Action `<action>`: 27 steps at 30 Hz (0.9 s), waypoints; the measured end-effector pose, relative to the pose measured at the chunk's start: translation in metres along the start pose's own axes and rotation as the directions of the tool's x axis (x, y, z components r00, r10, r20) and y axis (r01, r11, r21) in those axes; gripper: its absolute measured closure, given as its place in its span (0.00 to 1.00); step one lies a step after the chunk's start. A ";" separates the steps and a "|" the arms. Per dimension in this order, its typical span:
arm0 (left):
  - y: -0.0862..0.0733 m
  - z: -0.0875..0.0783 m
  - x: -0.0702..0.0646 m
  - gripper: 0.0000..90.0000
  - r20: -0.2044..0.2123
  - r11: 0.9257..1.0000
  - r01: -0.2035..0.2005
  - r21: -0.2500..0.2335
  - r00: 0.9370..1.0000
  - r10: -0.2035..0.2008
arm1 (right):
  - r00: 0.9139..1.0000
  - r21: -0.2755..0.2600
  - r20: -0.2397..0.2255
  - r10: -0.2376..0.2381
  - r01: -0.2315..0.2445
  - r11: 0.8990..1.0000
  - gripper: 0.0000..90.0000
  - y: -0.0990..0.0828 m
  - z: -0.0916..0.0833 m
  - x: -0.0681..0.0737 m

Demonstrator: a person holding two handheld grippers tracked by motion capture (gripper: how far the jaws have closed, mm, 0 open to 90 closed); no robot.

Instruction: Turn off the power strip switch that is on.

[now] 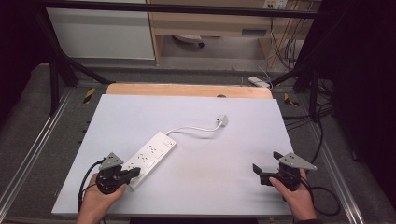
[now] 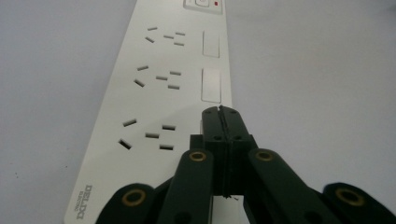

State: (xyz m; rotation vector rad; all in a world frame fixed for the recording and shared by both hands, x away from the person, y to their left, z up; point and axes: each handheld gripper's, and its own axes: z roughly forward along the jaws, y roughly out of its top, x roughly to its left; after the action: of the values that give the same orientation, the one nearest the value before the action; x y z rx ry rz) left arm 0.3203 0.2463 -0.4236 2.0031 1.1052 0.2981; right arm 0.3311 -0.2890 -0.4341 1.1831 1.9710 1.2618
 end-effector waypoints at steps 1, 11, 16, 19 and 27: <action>0.000 0.000 0.000 1.00 0.001 1.000 -0.002 0.003 1.000 0.002 | 1.000 0.000 0.000 -0.002 0.002 1.000 0.04 0.000 0.000 0.000; -0.002 0.003 -0.001 1.00 0.008 1.000 -0.007 0.029 1.000 0.007 | 1.000 0.000 0.000 -0.003 0.003 1.000 0.04 0.000 0.000 0.001; -0.002 0.003 0.000 1.00 0.008 0.999 -0.006 0.034 1.000 0.005 | 1.000 0.000 0.000 -0.003 0.003 1.000 0.04 0.000 0.000 0.001; -0.003 0.003 0.001 1.00 0.008 0.999 -0.006 0.033 1.000 0.006 | 1.000 0.000 -0.001 -0.001 0.001 1.000 0.04 0.000 0.000 0.001; -0.003 0.003 0.000 1.00 0.004 0.999 -0.002 0.035 1.000 0.002 | 1.000 -0.002 -0.002 -0.003 0.003 1.000 0.04 0.000 0.000 0.000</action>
State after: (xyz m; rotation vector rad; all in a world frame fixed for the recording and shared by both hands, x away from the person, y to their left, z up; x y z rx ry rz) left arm 0.3200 0.2458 -0.4274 2.0346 1.1126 0.2777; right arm 0.3309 -0.2888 -0.4338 1.1781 1.9716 1.2637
